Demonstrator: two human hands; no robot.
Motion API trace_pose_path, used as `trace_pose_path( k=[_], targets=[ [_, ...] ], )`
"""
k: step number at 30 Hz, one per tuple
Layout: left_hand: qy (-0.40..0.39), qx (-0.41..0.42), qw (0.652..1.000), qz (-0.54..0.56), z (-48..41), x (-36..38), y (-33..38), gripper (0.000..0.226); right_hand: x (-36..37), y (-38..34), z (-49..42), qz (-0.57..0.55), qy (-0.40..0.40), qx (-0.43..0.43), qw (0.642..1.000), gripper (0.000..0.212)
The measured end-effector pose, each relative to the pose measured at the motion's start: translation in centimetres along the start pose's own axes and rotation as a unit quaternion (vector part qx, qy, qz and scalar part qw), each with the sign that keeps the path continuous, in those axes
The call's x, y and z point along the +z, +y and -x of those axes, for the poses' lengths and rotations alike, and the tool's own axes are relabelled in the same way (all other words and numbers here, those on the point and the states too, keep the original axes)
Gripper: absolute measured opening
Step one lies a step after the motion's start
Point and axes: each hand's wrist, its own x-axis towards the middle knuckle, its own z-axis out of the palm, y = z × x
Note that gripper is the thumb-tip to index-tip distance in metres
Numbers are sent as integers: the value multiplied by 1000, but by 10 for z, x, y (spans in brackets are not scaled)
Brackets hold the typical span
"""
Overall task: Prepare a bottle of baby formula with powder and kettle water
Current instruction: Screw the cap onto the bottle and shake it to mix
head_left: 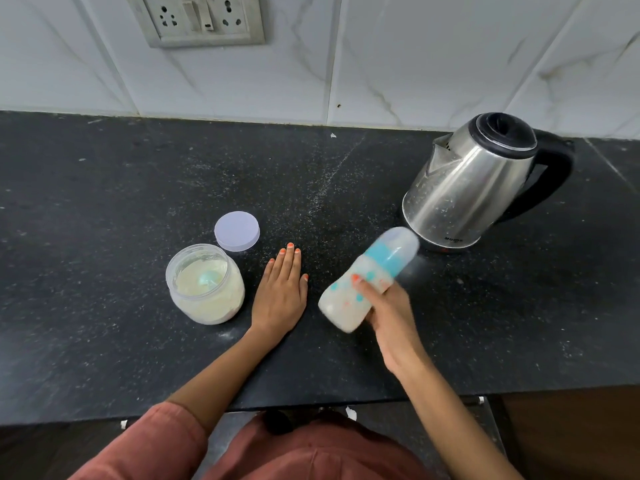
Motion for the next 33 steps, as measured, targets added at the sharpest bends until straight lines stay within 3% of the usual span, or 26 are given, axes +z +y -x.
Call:
trace_pose_path(
  k=[2,4,9,12,15,21,27,30,33],
  targets=[
    [-2,0,1000,1,-1,0,0,65,-4,6,10,116,-87,26,989,25],
    [-2,-2,1000,3,-1,0,1,65,-8,3,10,136,-92,10,986,27],
    [-8,-1,1000,2,0,-2,1,65,-1,-6,-10,-68,48,-35,996,23],
    [-11,-7,1000,6,0,-2,1,59,2,-1,1,49,-37,-23,998,25],
    [-17,-8,1000,9,-1,-1,2,59,-2,2,13,172,-129,-6,977,31],
    [-10,-2,1000,4,1,-1,1,62,-2,-8,-9,-66,42,-32,996,26],
    [-10,-5,1000,3,-1,0,1,61,-5,-2,10,165,-112,8,980,31],
    [-7,-5,1000,6,0,-2,2,62,-6,-7,1,46,-40,-9,998,27],
    [-5,-1,1000,3,0,-2,2,64,-2,-9,-10,-88,53,-24,994,23]
  ],
)
